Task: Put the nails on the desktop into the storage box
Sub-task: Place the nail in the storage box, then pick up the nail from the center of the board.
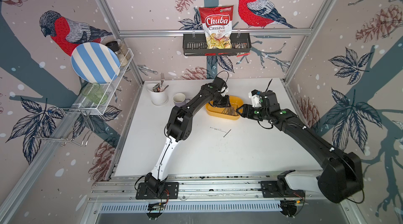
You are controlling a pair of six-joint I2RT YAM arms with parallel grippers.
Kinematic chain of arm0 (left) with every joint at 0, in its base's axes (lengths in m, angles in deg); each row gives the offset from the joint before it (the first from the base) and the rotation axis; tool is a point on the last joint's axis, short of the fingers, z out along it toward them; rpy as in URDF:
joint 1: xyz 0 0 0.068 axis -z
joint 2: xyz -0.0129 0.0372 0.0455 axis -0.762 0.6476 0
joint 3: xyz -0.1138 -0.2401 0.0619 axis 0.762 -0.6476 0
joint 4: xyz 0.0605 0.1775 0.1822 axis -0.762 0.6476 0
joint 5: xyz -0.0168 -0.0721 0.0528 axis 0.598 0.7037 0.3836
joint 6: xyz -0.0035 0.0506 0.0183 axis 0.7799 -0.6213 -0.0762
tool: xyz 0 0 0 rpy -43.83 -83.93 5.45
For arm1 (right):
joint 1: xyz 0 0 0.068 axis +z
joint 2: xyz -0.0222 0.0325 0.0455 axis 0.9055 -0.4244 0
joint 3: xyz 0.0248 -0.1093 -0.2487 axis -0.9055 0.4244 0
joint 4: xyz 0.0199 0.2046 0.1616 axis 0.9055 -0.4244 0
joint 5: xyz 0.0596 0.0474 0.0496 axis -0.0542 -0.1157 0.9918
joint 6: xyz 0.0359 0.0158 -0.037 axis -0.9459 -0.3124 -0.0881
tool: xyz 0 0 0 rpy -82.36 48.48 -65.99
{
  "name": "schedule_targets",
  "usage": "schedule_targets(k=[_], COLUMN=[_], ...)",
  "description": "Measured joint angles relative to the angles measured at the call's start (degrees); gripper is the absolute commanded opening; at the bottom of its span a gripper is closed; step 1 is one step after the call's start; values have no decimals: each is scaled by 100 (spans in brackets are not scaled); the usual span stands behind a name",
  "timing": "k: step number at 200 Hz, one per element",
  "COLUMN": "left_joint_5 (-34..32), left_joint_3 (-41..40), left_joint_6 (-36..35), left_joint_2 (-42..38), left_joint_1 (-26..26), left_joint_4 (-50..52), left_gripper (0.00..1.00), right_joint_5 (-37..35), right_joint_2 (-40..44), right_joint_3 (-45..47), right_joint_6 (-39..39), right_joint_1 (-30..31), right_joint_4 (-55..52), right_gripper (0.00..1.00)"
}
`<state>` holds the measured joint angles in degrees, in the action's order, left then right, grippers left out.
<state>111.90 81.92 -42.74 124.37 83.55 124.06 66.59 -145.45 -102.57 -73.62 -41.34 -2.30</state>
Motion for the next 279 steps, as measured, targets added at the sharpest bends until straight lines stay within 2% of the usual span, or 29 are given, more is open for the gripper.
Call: schedule_targets(k=[38,65,94,113,145,182,279], left_joint_5=[-282,-535,-713,-743,-804,-977,-1335], left_joint_3=[-1021,-2277,-3499,-3947,-4092,-3928,-3899], left_joint_6=[-267,-507,-619,-623,-640,-752,-940], left_joint_2=[-1130,-1895,-2420,-2564,-2531,-2109,-1792], left_joint_1=[177,385,588,697,994,1274,1469], left_joint_4=[9,-52,-205,-365,-632,-691,-595], left_gripper=[35,35,35,35,35,35,35], right_joint_5=[-28,-31,33,72,105,103,103], right_joint_2=[-140,-195,-195,-190,-74,155,269], right_joint_3=[44,201,387,470,597,769,957], right_joint_6=[-166,-328,-496,-605,-638,-761,-785], right_joint_1=[-55,-151,-273,-319,-321,-321,-321], right_joint_4=[140,232,393,448,455,474,560], right_gripper=[63,63,63,63,63,63,63])
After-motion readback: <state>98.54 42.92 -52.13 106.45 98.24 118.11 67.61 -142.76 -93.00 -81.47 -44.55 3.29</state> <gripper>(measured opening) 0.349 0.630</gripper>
